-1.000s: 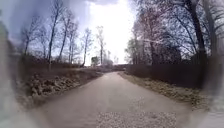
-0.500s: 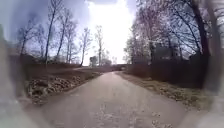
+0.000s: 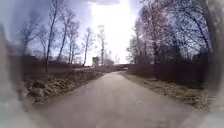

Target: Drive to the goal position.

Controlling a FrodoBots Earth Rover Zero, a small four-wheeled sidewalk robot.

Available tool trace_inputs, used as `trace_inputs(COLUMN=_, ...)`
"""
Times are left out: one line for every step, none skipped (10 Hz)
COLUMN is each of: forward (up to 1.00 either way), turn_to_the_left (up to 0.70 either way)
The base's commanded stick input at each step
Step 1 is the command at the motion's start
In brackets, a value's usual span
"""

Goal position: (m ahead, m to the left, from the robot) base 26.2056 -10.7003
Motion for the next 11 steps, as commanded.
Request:
trace_inputs(forward=1.0, turn_to_the_left=0.27)
trace_inputs(forward=1.0, turn_to_the_left=0.05)
trace_inputs(forward=1.0, turn_to_the_left=0.0)
trace_inputs(forward=1.0, turn_to_the_left=0.14)
trace_inputs(forward=1.0, turn_to_the_left=0.27)
trace_inputs(forward=1.0, turn_to_the_left=0.27)
trace_inputs(forward=1.0, turn_to_the_left=0.27)
trace_inputs(forward=1.0, turn_to_the_left=0.19)
trace_inputs(forward=1.0, turn_to_the_left=0.0)
trace_inputs(forward=1.0, turn_to_the_left=0.0)
trace_inputs(forward=1.0, turn_to_the_left=0.0)
